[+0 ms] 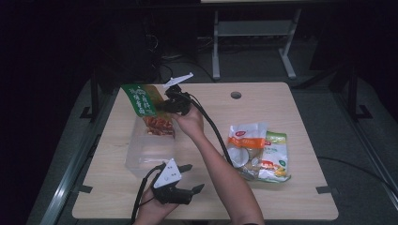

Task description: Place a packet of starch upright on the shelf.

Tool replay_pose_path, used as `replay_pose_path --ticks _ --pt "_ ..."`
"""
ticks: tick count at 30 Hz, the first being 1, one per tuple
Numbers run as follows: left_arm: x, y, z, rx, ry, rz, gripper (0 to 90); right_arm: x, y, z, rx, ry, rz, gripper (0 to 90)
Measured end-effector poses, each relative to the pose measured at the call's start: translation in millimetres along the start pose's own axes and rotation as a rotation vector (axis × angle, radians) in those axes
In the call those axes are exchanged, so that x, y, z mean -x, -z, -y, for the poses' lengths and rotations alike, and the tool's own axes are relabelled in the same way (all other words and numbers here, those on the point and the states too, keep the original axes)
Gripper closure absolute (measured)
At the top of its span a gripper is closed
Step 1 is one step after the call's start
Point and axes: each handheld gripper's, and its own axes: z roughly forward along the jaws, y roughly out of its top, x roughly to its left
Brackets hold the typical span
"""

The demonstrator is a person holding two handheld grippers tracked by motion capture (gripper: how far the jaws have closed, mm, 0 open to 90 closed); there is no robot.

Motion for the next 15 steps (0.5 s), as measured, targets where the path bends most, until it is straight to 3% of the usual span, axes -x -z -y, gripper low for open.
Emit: replay_pose_path --ticks 11,15 --pt "0.5 -2.1 0.0 -0.007 -0.011 0.0 26.9 12.7 8.2 14.8 -0.016 -0.024 0.001 88.3" --pt "1.0 -2.7 0.3 -0.006 -0.008 -0.001 27.0 13.4 9.7 15.0 -0.045 -0.007 0.02 83.4"
